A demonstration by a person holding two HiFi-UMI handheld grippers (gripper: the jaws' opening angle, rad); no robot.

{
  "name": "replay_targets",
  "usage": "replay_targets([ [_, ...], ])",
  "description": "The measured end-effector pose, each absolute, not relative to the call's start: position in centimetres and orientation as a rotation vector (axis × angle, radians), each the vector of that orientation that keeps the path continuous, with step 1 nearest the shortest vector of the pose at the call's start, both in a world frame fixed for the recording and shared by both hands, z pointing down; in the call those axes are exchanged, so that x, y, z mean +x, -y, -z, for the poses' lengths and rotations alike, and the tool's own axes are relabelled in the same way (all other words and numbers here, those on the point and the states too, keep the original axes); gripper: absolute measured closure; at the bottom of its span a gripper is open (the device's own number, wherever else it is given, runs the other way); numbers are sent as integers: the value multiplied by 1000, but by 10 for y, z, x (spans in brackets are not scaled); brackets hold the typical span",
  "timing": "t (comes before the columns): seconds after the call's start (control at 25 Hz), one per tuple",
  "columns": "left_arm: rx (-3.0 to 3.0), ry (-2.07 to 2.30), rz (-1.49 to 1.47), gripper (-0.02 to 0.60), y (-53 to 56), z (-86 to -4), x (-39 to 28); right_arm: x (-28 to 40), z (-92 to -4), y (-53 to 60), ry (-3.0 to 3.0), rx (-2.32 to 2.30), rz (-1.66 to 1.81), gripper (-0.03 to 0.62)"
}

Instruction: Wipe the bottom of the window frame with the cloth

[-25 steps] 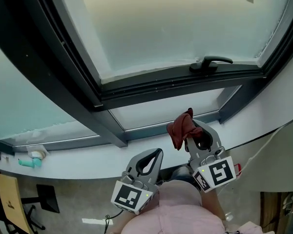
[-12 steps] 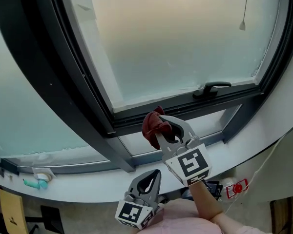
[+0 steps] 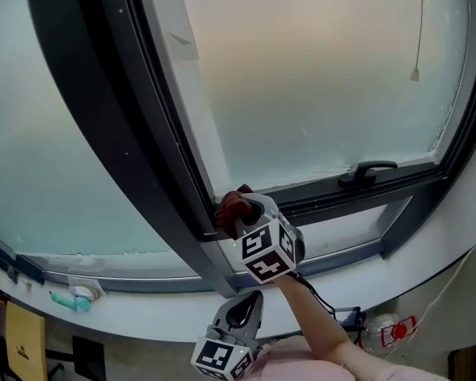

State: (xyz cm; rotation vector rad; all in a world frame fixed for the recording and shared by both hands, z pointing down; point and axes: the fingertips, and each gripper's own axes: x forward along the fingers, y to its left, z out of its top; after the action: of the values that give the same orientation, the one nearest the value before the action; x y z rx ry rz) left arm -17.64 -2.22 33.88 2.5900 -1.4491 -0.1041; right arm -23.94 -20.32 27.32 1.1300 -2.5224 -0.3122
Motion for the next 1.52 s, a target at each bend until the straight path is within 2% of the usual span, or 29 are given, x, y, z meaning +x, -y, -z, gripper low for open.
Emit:
replay_targets([
  [0.48, 2531, 1494, 141, 584, 30, -339, -193, -260, -300, 219, 2309, 1050, 351, 542],
  [1.52, 2555, 1413, 44, 584, 30, -352, -181, -216, -302, 227, 2338, 1221, 208, 542],
])
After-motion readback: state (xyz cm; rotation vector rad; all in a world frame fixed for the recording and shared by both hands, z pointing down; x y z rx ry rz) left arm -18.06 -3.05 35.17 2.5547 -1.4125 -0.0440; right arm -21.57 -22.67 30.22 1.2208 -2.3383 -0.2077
